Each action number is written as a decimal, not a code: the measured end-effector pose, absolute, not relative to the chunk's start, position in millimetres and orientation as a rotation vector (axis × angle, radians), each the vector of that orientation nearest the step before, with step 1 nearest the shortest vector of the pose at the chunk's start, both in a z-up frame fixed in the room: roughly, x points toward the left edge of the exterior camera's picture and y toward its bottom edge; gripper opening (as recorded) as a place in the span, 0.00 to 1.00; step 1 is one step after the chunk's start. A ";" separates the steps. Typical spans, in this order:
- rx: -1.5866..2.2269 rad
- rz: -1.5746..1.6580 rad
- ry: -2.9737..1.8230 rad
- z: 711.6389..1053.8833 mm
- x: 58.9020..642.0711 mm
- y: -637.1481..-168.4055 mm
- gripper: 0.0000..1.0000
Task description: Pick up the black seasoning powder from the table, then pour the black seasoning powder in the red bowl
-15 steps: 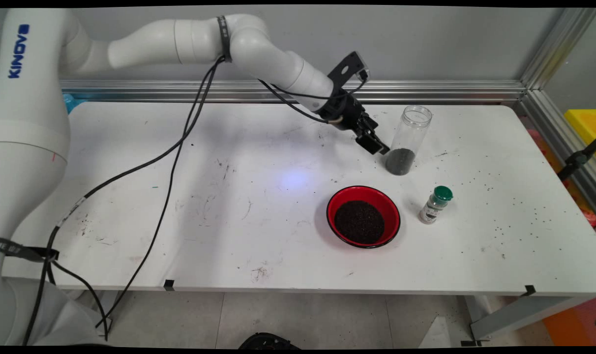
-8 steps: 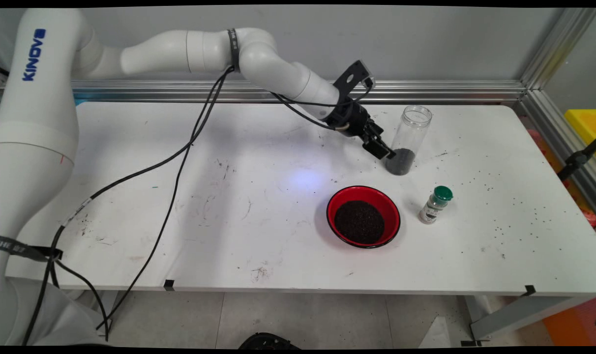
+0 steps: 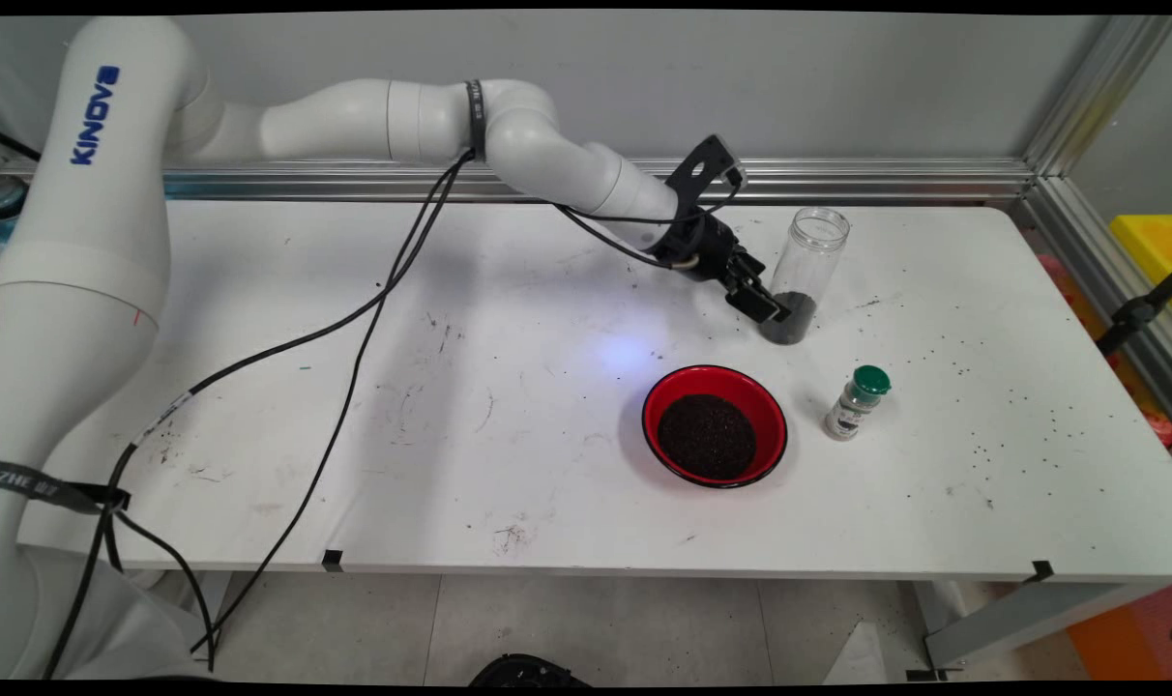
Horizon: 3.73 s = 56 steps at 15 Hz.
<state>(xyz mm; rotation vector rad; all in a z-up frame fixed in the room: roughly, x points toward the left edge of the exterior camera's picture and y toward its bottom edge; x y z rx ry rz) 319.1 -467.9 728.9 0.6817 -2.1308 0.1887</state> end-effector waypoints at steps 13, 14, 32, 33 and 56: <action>0.694 0.184 -2.083 710.5 300.8 -470.3 1.00; 0.700 0.186 -2.079 709.6 299.8 -470.4 1.00; 0.750 0.203 -2.031 715.5 298.3 -466.9 0.00; 0.743 0.210 -2.028 718.8 298.7 -467.1 0.00; 0.271 0.457 -2.153 837.6 324.7 -446.3 0.00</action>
